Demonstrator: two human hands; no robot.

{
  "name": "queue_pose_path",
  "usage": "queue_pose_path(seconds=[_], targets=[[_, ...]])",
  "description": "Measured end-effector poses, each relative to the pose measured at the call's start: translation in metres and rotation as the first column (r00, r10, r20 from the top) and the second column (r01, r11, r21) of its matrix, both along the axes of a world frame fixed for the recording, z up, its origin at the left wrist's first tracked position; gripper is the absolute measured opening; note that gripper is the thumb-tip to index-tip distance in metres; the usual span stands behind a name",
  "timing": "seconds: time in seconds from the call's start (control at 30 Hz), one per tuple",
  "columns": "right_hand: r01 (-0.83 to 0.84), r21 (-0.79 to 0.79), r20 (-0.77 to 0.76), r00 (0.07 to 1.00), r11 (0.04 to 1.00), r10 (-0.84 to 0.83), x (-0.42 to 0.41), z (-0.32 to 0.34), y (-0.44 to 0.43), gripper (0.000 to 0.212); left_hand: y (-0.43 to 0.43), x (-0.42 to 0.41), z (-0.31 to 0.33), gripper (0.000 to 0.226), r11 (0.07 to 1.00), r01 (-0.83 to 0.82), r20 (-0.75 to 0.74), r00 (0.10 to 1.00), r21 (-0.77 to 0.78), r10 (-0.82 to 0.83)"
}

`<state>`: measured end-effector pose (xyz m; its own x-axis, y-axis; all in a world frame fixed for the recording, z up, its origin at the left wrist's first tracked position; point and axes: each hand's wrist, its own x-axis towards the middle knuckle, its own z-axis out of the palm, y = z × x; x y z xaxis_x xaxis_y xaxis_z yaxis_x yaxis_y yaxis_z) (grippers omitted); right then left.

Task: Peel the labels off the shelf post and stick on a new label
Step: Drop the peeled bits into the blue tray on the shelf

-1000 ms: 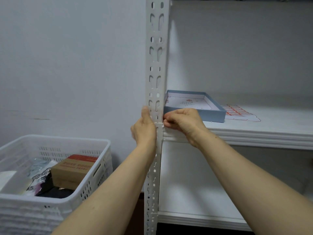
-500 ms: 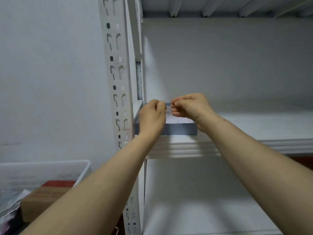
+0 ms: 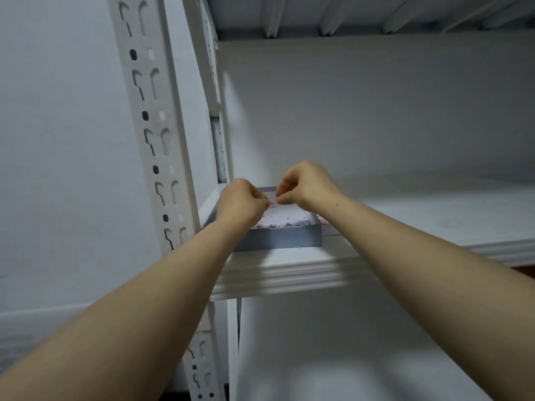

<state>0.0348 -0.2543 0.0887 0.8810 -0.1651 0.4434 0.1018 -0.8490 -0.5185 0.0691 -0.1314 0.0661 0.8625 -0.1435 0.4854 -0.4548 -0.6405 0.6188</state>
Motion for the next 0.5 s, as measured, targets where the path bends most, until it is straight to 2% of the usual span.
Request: queue_pose_path(seconds=[0.07,0.17,0.3,0.43,0.5], targets=[[-0.029,-0.017,0.011,1.000,0.999,0.029,0.000,-0.002,0.003,0.015,-0.001,-0.002,0.002,0.023,0.999,-0.011,-0.006,1.000,0.037,0.011],[-0.009,-0.042,0.020,1.000,0.999,0.010,0.002,-0.005,0.011,0.032,-0.002,-0.006,0.008,0.033,0.981,0.012,-0.036,0.999,0.191,-0.005],[0.083,-0.170,0.036,0.996,0.982,-0.077,0.001,-0.007,0.018,0.020,0.000,-0.005,0.008,0.042,0.945,-0.010,-0.034,0.999,0.328,0.023],[0.090,-0.130,0.028,0.996,0.987,-0.087,0.002,-0.009,0.012,0.036,0.005,0.000,0.003,0.040,0.970,-0.006,-0.015,1.000,0.243,0.010],[0.099,-0.104,0.020,0.995,0.990,-0.097,0.002,-0.008,0.008,0.044,0.006,0.002,0.002,0.025,0.983,-0.005,-0.019,1.000,0.185,0.009]])
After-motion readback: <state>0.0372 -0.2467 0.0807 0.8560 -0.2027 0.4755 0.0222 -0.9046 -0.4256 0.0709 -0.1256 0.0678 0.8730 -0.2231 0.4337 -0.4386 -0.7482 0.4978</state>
